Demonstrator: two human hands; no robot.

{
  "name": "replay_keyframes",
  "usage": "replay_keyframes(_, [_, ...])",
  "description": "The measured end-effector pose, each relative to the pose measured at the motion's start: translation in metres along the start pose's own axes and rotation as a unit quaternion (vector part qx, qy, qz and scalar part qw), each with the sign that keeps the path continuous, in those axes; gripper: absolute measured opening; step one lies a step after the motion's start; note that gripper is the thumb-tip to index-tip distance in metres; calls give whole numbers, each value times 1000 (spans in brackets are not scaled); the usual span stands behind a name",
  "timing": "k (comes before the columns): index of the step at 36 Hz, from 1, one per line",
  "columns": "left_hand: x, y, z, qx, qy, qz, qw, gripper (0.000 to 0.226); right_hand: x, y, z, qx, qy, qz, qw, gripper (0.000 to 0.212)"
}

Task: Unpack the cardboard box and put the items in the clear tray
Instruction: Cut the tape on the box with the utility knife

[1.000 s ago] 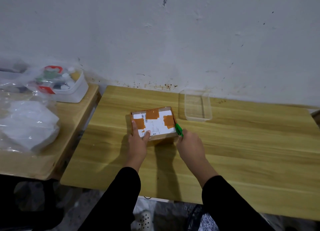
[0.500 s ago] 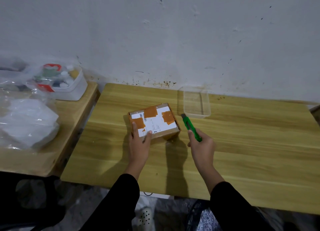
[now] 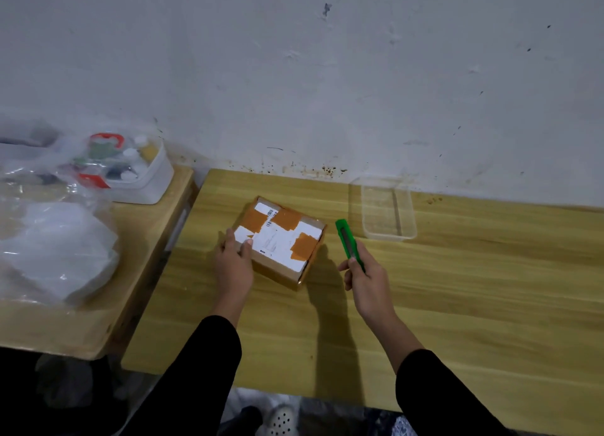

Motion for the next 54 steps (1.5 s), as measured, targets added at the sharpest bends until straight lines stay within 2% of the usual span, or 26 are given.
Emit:
replay_keyframes(4, [-3,-6,34,18,-22,-14,1000,49,3,15,24,-1,4,-10,1000,45])
replay_keyframes(10, [-3,-4,81,32,-39,-26,998,35,0,26,66,40,-9,-57,998,42])
replay_keyframes(18, [4,-1,108,41,11,-18,999,36,-2,36,127,73,-2,-143,987,43])
replay_keyframes(26, [14,-1,106,20,33,-52,998,44,14,40,157,91,14,-209,974,45])
replay_keyframes(37, [12,-2,106,16,40,-88,995,45,21,42,176,132,27,-328,935,51])
replay_keyframes(49, [14,-5,102,14,41,-125,991,45,23,43,183,120,55,-428,894,48])
replay_keyframes(54, [15,-5,101,14,38,-154,987,44,14,43,176,131,29,-424,896,48])
Point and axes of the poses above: each hand's wrist, its own z-axis towards the middle knuckle, its own y-axis out of the palm, x = y × z, the point moved 2 cm from there along z, towards the middle knuckle, and after that the axes turned 10 degrees about -x, right-handed, at the moved point
